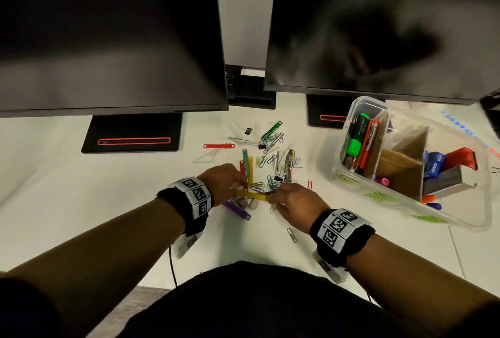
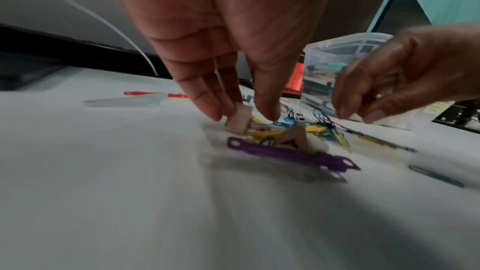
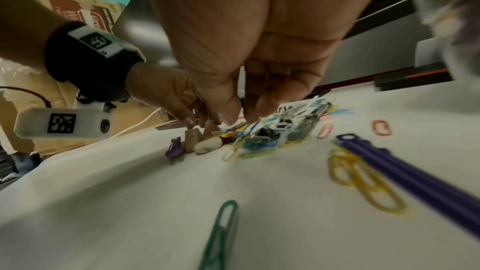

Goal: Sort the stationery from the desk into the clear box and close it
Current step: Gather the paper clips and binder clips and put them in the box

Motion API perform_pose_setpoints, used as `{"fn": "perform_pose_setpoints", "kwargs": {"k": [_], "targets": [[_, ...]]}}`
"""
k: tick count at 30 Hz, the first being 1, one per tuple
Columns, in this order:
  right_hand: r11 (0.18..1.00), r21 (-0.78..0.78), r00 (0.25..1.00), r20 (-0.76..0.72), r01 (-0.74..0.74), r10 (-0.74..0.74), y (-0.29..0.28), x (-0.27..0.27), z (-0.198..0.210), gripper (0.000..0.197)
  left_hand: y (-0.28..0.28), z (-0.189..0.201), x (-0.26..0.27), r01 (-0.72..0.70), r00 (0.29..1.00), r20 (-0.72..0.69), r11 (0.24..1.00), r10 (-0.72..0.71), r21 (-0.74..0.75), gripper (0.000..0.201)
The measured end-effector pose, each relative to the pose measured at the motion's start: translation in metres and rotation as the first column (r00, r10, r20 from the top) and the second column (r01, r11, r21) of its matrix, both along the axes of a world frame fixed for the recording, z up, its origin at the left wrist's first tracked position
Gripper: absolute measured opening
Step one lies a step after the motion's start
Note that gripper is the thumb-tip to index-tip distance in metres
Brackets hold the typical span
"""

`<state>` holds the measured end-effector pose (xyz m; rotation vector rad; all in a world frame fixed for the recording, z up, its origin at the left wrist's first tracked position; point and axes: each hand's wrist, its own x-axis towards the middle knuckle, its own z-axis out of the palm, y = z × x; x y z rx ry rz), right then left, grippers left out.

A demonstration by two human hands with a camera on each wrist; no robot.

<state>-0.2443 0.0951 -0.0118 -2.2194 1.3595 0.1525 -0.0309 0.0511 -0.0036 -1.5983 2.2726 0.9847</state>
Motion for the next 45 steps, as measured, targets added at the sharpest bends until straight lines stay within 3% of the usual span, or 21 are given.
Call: {"fn": "perform_pose_setpoints", "kwargs": {"k": [4,7,13,16,19,20,24,27,31,39,45], "targets": [[0.994,-0.045,0.993,0.047,-0.104,0.106,-0.003,0.031,-0.008,0.033,0.001,-0.007,0.001,0.010,0.998,0.063,1.000,-0.010,-0.003,0.040],[0.994,-0.028,0.994,-0.014,-0.107,0.107,-0.005,0.042,-0.014,0.031,0.001,-0.012,0.005,0.012,0.996,0.088,1.000,-0.011,-0.007,0.038],[0.998,-0.047,0.999,-0.013,0.033,-0.034,-0.008,0.036,-0.017,0.023,0.000,-0.013,0.018,-0.067,0.995,0.070,0.998,0.067,-0.008,0.021],[0.982,-0.013,0.980,0.063,0.191,-0.190,-0.007,0.024,-0.012,0.003,0.000,-0.009,0.018,-0.057,0.998,0.001,0.998,0.057,-0.005,0.027],[0.953,0.069,0.946,0.124,0.295,-0.301,-0.004,0.018,-0.009,0.013,0.003,-0.006,0.015,-0.011,1.000,-0.029,1.000,0.010,-0.019,0.026],[0.957,0.084,0.947,0.144,0.279,-0.289,-0.002,0.019,-0.007,0.009,0.004,-0.006,0.013,-0.005,1.000,-0.026,1.000,0.005,-0.012,0.024],[0.992,0.097,0.977,0.188,0.084,-0.101,-0.002,0.040,0.004,0.041,0.011,-0.011,0.011,-0.009,1.000,-0.008,1.000,0.009,-0.007,0.022],[0.993,0.113,0.994,0.112,-0.029,0.017,-0.007,0.058,-0.002,0.037,0.012,-0.014,0.014,-0.019,0.999,0.049,1.000,0.018,0.015,0.025],[0.991,0.122,0.998,0.026,-0.055,0.052,-0.011,0.062,-0.011,0.035,0.010,-0.016,0.022,-0.011,0.996,0.093,0.999,0.008,0.037,0.030],[0.989,0.086,0.992,0.036,0.119,-0.123,-0.007,0.038,-0.021,0.018,0.011,-0.010,0.017,-0.008,0.998,0.064,0.999,0.006,0.036,0.023],[0.963,0.118,0.962,0.102,0.241,-0.253,-0.007,0.036,-0.021,0.021,0.008,-0.010,-0.004,0.019,0.982,0.185,0.995,-0.037,0.096,0.032]]}}
